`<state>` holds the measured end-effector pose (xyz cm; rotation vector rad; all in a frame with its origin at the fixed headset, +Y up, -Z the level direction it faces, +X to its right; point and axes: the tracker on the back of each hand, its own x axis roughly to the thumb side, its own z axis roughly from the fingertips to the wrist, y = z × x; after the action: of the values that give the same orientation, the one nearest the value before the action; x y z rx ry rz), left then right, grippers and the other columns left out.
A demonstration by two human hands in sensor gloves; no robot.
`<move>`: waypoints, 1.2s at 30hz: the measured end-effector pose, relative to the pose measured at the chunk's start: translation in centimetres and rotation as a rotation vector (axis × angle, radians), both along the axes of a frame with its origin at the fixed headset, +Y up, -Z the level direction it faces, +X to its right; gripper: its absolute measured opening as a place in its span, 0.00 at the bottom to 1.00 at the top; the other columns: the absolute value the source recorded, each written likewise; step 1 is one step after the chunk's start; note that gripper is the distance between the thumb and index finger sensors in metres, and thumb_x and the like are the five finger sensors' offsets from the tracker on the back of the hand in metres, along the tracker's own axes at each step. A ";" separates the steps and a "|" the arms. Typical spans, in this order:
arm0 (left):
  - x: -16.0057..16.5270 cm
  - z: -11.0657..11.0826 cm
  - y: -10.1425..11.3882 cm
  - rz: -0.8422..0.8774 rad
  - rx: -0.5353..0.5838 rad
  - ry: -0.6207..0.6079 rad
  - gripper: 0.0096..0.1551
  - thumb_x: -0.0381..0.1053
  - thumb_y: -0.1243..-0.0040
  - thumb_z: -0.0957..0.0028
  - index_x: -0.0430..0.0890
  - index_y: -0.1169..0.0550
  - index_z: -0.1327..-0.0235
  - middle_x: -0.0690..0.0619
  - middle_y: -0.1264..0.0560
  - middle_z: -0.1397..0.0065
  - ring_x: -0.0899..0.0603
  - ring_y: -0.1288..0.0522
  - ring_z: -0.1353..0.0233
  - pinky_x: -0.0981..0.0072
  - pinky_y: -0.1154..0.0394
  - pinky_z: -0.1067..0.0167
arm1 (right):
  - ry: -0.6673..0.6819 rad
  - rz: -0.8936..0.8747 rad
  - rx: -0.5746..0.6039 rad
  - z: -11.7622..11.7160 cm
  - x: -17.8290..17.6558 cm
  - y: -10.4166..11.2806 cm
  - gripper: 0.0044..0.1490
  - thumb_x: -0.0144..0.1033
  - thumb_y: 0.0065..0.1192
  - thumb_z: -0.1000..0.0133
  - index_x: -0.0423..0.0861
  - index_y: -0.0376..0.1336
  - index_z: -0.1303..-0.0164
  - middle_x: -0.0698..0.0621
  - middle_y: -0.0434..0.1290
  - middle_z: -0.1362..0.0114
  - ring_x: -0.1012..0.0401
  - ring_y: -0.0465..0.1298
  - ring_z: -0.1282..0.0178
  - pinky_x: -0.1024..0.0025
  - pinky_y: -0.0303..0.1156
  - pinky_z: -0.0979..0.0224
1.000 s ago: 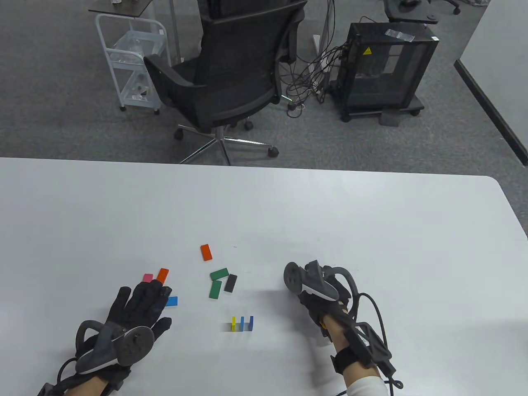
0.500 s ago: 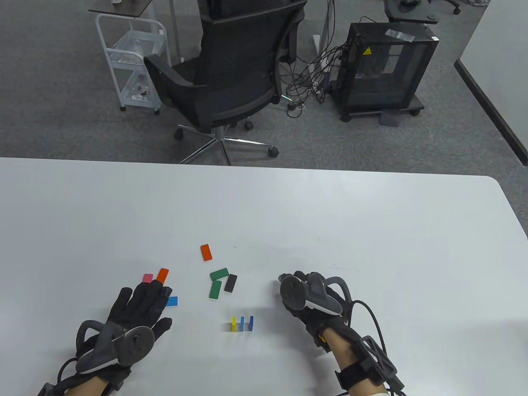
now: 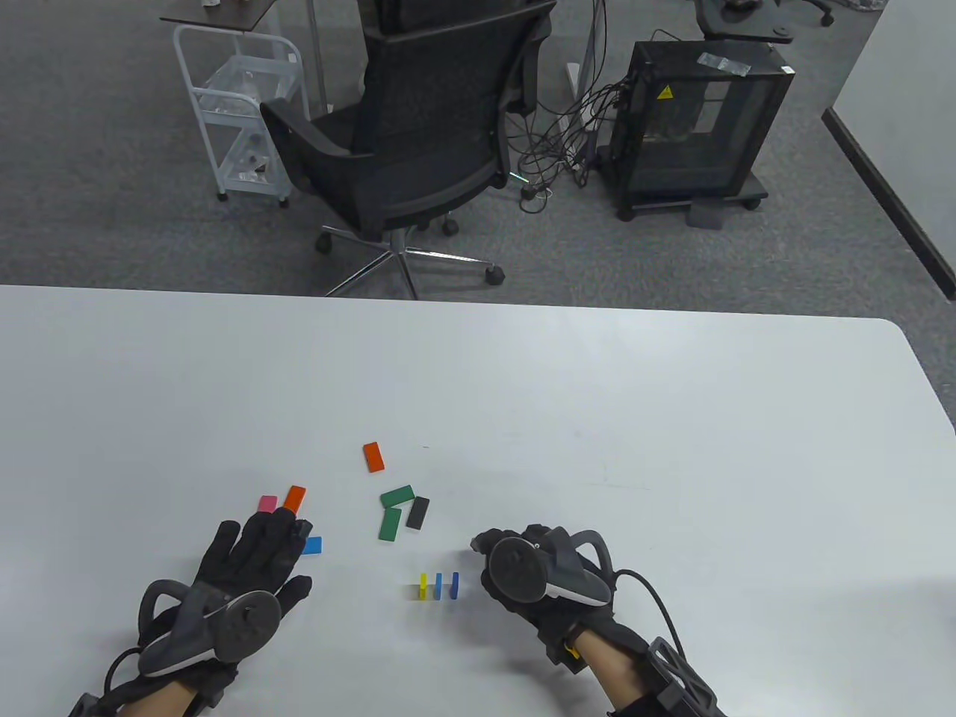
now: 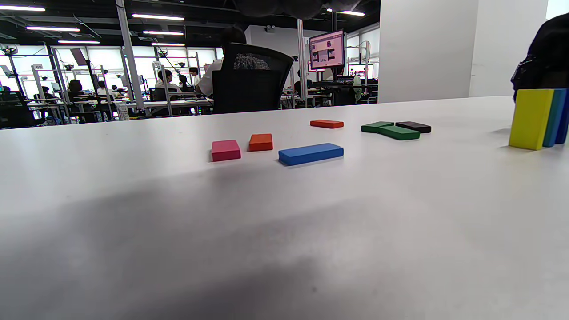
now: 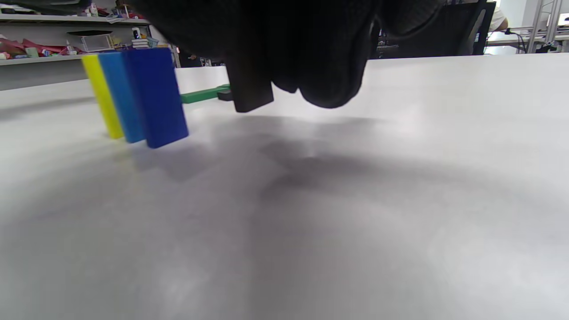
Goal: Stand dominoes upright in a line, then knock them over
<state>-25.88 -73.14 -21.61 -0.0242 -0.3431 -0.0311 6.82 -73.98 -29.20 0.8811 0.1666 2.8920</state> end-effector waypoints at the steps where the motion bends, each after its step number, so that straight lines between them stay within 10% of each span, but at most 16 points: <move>1: 0.0 0.0 0.0 0.000 0.000 0.000 0.41 0.65 0.73 0.28 0.46 0.46 0.05 0.44 0.48 0.04 0.35 0.49 0.09 0.42 0.58 0.15 | 0.004 0.003 -0.008 0.1 -0.1 -0.1 0.33 0.45 0.63 0.42 0.46 0.61 0.28 0.46 0.74 0.30 0.55 0.79 0.33 0.50 0.63 0.21; 36: 0.2 0.0 0.0 -0.007 -0.003 -0.006 0.41 0.65 0.73 0.28 0.46 0.47 0.05 0.44 0.48 0.04 0.34 0.49 0.09 0.41 0.58 0.15 | 0.047 0.022 -0.041 1.3 -1.8 -1.2 0.35 0.46 0.62 0.41 0.43 0.61 0.27 0.44 0.74 0.30 0.55 0.78 0.32 0.50 0.62 0.21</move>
<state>-25.70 -73.18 -21.56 -0.0288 -0.3491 -0.0379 5.03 -75.16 -27.92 0.9471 0.2406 2.8784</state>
